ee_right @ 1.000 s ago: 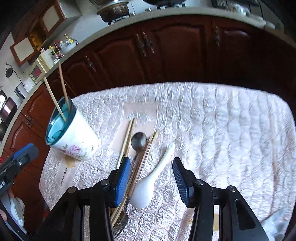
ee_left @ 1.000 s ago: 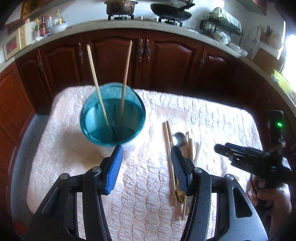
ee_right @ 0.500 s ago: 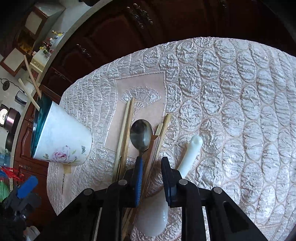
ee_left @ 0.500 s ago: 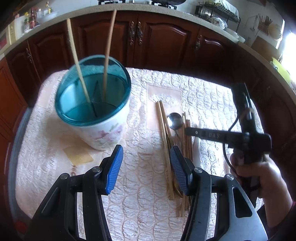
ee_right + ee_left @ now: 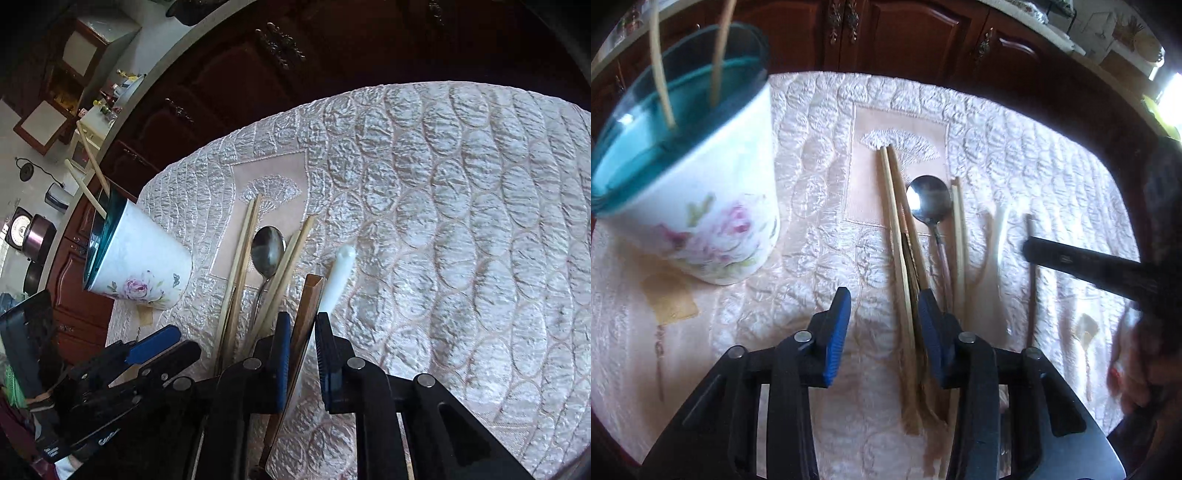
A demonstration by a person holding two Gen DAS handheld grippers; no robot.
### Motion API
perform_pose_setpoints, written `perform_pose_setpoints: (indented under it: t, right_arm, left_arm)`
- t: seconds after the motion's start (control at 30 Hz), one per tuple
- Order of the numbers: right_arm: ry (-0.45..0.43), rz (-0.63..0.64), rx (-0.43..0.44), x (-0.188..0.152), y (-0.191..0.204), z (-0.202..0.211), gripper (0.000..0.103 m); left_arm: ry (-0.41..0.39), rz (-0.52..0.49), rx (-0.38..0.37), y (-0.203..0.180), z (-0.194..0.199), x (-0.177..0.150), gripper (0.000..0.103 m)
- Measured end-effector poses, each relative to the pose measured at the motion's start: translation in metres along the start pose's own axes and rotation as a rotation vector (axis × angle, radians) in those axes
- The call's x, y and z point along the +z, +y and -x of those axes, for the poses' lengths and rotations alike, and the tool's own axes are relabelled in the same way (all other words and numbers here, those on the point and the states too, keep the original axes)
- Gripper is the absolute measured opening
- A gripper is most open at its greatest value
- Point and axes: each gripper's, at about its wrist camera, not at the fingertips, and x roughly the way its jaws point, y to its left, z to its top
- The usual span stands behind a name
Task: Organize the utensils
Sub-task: 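Grasp the brown-handled fork with the right tool while the left tool grasps a chopstick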
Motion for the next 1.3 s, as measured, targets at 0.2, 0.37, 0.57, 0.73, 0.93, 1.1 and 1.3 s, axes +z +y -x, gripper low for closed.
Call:
perform_pose_setpoints:
  t: [0.2, 0.37, 0.57, 0.73, 0.93, 1.1, 1.3]
  right_arm:
    - [-0.018, -0.015, 0.008, -0.004, -0.011, 0.011, 0.013]
    - [-0.011, -0.017, 0.008, -0.007, -0.009, 0.007, 0.013]
    - [0.000, 0.000, 0.003, -0.010, -0.003, 0.004, 0.013]
    - [0.002, 0.014, 0.002, -0.014, 0.003, 0.005, 0.013]
    - [0.030, 0.039, -0.006, -0.023, 0.003, 0.005, 0.013]
    - [0.051, 0.023, -0.019, -0.025, -0.004, 0.000, 0.013]
    - [0.043, 0.013, -0.012, -0.025, -0.007, 0.005, 0.012]
  left_arm:
    - [0.026, 0.009, -0.020, -0.003, -0.017, 0.005, 0.026]
    - [0.038, 0.024, -0.055, 0.000, -0.017, 0.006, 0.008]
    - [0.051, 0.014, -0.072, 0.004, -0.010, -0.005, 0.004]
    - [0.075, -0.001, -0.072, 0.019, 0.008, -0.033, 0.003]
    - [0.118, -0.061, -0.079, 0.018, 0.033, -0.073, 0.004]
    - [0.089, -0.066, -0.064, 0.014, 0.038, -0.060, 0.010]
    - [0.041, -0.086, 0.012, 0.002, 0.018, -0.019, 0.021]
